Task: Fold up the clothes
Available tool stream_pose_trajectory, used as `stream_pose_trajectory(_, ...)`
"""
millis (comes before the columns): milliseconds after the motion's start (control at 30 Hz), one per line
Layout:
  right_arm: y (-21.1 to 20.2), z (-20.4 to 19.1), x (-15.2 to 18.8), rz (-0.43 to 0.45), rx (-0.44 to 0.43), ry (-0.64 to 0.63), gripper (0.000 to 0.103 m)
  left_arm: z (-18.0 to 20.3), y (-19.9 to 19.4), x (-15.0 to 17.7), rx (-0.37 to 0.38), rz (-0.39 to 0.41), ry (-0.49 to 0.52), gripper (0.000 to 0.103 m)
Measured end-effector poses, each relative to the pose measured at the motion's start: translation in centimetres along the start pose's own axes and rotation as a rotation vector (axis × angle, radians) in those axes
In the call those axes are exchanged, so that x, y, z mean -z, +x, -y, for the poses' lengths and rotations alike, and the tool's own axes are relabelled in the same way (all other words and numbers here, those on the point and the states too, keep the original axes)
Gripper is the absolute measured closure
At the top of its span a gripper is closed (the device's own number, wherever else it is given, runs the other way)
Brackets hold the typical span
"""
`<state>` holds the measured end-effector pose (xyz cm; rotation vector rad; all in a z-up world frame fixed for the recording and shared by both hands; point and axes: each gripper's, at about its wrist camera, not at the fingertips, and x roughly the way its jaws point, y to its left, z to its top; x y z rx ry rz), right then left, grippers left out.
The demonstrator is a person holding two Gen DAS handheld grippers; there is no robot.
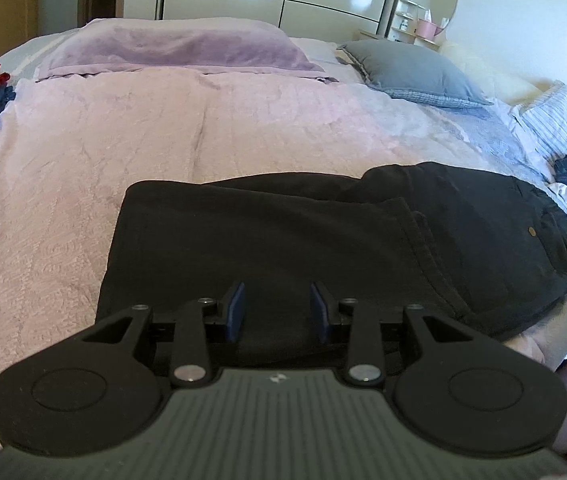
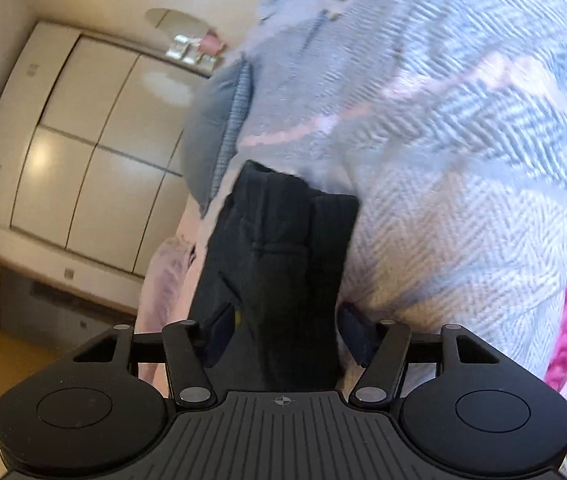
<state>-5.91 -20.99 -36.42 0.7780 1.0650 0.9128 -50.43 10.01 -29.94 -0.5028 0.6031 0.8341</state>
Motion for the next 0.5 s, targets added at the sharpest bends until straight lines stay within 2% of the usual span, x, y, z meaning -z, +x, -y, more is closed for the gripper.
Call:
stream_pose_trajectory(100, 2.0, 1.2, 0.1, -0.051, 0.002, 0.029, 0.041, 0.1, 0.3, 0.0, 0.007, -0.001, -0.008, 0.071)
stream_pose_trajectory(200, 2.4, 2.5, 0.0, -0.014, -0.040, 0.083, 0.041, 0.2, 0.4, 0.0, 0.017, 0.002, -0.008, 0.071)
stream_pose_trajectory(267, 2.6, 2.8, -0.1, -0.007, -0.037, 0.096, 0.044, 0.1, 0.4, 0.1, 0.021, 0.001, -0.007, 0.071)
stream_pose_trajectory(300, 2.8, 3.0, -0.2, -0.007, -0.029, 0.098, 0.065, 0.0, 0.6, 0.1, 0.021, -0.001, -0.011, 0.072)
stream_pose_trajectory(367, 3.1, 3.2, -0.3, -0.007, -0.012, 0.097, 0.077, -0.3, 0.7, 0.2, 0.025, -0.003, -0.026, 0.072)
stream_pose_trajectory(433, 2.9, 2.9, 0.0, -0.006, 0.013, 0.068, 0.082, -0.5, 0.6, 0.2, 0.028, 0.001, -0.039, 0.072)
stream_pose_trajectory(500, 2.8, 1.2, 0.3, 0.004, 0.093, -0.040, 0.085, -0.8, 0.3, 0.0, 0.023, 0.006, -0.044, 0.073)
